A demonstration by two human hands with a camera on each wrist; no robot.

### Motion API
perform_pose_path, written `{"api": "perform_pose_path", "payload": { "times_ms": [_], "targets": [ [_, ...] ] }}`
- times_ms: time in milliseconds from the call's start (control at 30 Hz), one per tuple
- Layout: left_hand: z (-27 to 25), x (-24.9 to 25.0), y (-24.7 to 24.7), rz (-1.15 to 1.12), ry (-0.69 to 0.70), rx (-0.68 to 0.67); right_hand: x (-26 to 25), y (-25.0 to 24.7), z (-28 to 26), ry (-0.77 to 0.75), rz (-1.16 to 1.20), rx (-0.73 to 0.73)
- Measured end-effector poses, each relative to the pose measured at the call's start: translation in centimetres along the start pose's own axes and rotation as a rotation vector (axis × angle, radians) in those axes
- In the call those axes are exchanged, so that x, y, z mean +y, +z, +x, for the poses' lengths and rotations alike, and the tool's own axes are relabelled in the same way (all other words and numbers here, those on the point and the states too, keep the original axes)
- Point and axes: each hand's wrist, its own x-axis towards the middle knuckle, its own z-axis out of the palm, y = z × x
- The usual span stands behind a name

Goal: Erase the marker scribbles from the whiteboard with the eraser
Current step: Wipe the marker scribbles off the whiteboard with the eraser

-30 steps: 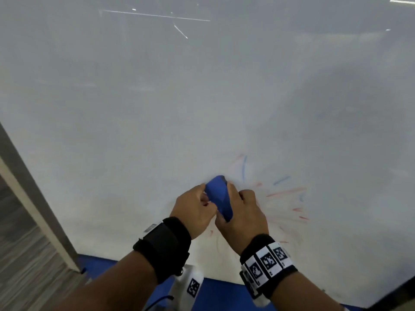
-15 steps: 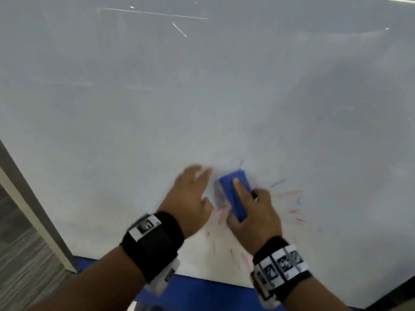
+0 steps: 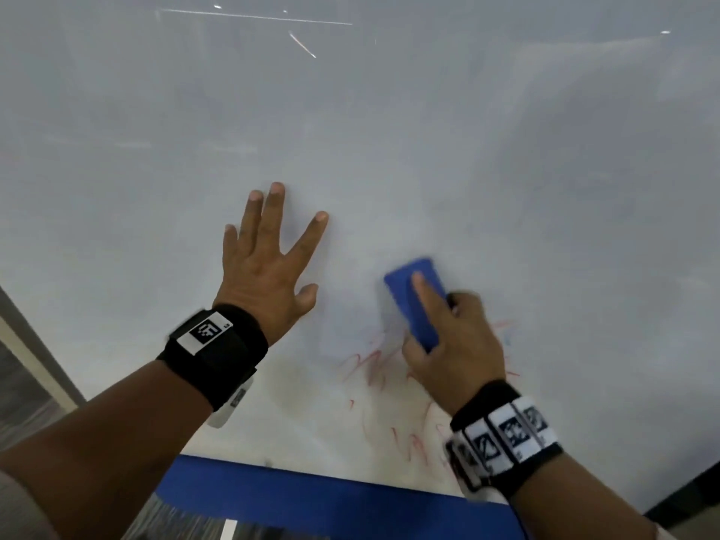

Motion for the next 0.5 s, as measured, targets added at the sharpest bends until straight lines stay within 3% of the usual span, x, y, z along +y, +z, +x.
{"api": "perform_pose_path", "payload": {
  "times_ms": [67, 133, 267, 333, 400, 500],
  "targets": [
    [-0.1, 0.1, 0.0, -0.009, -0.005, 0.009, -0.5, -1.3, 3.2, 0.006, 0.059, 0.179],
    [-0.1, 0.1, 0.0, -0.017, -0.012, 0.019, -0.9, -1.3, 3.9, -0.007, 0.062, 0.181],
    [0.1, 0.0, -0.2, 0.000, -0.005, 0.027, 0.8, 1.7, -2.4, -0.092, -0.068, -0.189],
    [0.4, 0.1, -0.7, 0.022, 0.006, 0.023, 2.1, 1.7, -3.8, -0.118, -0.082, -0.296],
    [1.2, 0.5, -1.4, 0.036, 0.041, 0.033, 1.9, 0.5, -1.9, -0.122, -0.067, -0.214],
    [3.3, 2.3, -2.5, 0.033, 0.123, 0.059, 1.0, -1.6, 2.5, -0.052, 0.029, 0.046]
  ]
}}
